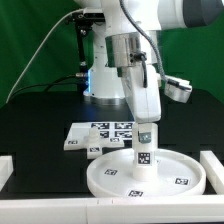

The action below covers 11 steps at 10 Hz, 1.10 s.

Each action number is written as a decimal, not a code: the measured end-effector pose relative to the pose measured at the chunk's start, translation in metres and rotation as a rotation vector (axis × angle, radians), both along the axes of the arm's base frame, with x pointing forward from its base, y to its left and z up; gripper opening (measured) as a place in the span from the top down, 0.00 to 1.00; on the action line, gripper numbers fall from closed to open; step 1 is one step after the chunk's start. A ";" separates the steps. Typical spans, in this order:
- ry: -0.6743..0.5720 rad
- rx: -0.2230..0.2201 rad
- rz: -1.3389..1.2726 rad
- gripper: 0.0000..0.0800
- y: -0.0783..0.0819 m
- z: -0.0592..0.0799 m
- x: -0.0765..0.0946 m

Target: Assemble round table

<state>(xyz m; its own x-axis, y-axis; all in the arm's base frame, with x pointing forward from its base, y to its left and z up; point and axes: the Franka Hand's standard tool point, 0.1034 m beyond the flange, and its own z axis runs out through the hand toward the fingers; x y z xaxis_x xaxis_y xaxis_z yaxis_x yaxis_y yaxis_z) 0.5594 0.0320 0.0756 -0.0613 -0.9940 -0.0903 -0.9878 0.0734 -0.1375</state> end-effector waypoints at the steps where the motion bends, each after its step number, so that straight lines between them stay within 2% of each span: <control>1: 0.001 0.001 -0.008 0.49 0.001 0.000 0.000; 2: 0.000 0.000 -0.006 0.49 0.001 0.000 0.000; 3: 0.001 0.000 -0.006 0.29 0.000 -0.001 0.000; 4: 0.001 0.000 -0.006 0.22 0.000 -0.001 0.000; 6: -0.005 0.001 0.014 0.19 -0.001 0.003 0.001; 8: -0.039 0.031 0.079 0.19 -0.009 0.038 0.004; 9: -0.044 0.040 0.033 0.19 -0.011 0.043 0.007; 11: -0.042 0.037 0.037 0.19 -0.011 0.041 0.007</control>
Offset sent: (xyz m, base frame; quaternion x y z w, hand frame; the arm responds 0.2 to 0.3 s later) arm 0.0000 0.0000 0.0000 0.0000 0.0000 0.0000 1.0000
